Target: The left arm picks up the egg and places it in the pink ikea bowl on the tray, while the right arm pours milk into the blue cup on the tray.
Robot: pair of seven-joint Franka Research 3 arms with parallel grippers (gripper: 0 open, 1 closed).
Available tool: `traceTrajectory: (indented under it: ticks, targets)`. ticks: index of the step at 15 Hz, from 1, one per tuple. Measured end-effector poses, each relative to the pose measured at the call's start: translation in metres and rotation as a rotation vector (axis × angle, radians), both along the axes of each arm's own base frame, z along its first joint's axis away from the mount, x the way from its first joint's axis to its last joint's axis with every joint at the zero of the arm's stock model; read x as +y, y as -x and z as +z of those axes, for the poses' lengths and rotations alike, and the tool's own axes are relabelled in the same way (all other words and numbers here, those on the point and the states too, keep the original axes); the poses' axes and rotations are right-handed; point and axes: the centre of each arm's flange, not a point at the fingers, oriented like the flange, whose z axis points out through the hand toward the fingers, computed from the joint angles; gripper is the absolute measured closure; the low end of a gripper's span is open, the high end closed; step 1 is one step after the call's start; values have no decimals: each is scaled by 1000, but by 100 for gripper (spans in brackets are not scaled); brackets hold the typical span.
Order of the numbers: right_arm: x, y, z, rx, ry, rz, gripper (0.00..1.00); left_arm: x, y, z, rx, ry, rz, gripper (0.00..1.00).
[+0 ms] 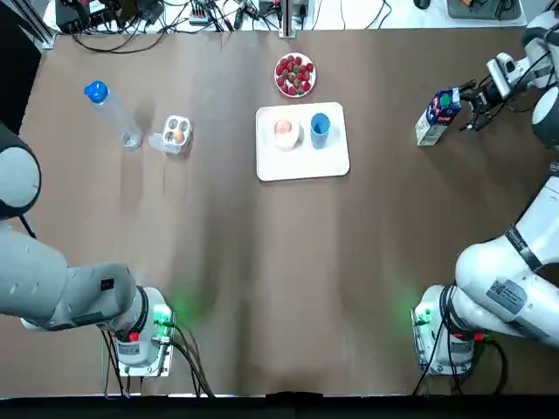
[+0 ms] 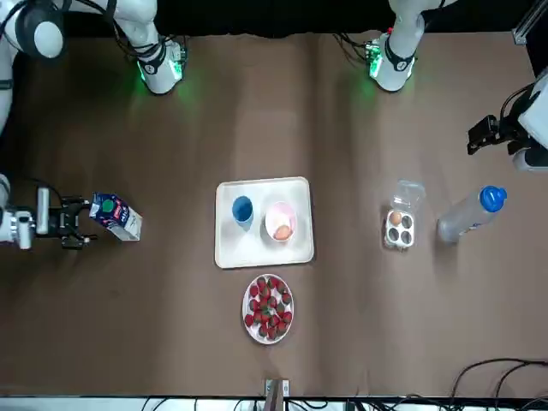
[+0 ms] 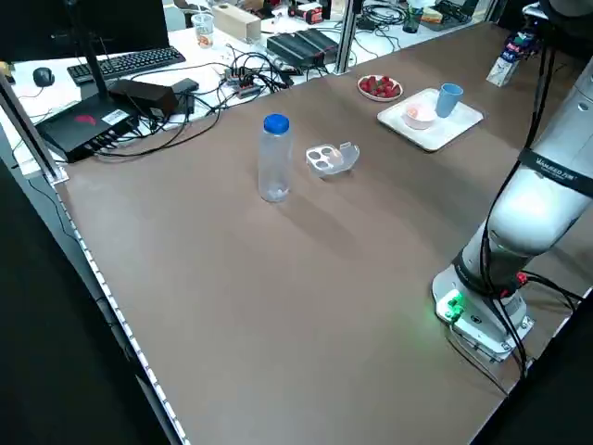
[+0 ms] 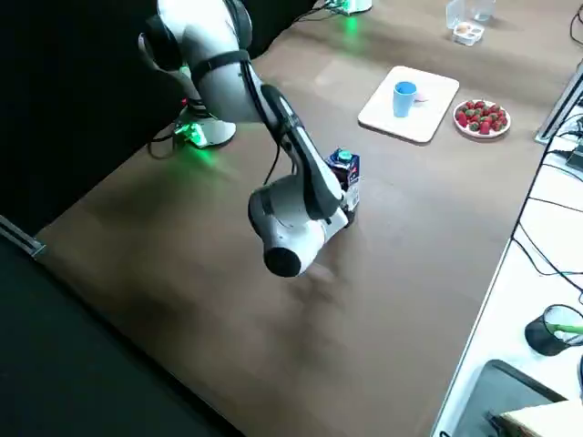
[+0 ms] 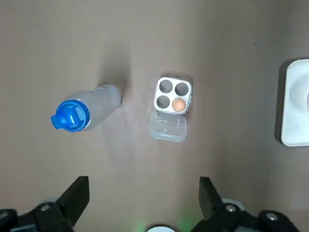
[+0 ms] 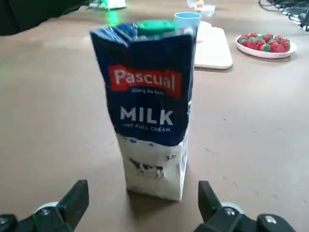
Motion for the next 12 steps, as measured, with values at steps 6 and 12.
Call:
traceTrajectory:
  ticks: [6, 12]
  targets:
    - [24, -25, 102, 62, 172, -25, 0, 0, 1, 2, -3, 0, 0, 0]
    - [97, -47, 182, 206, 378, -103, 0, -2, 1, 2, -3, 0, -3, 0]
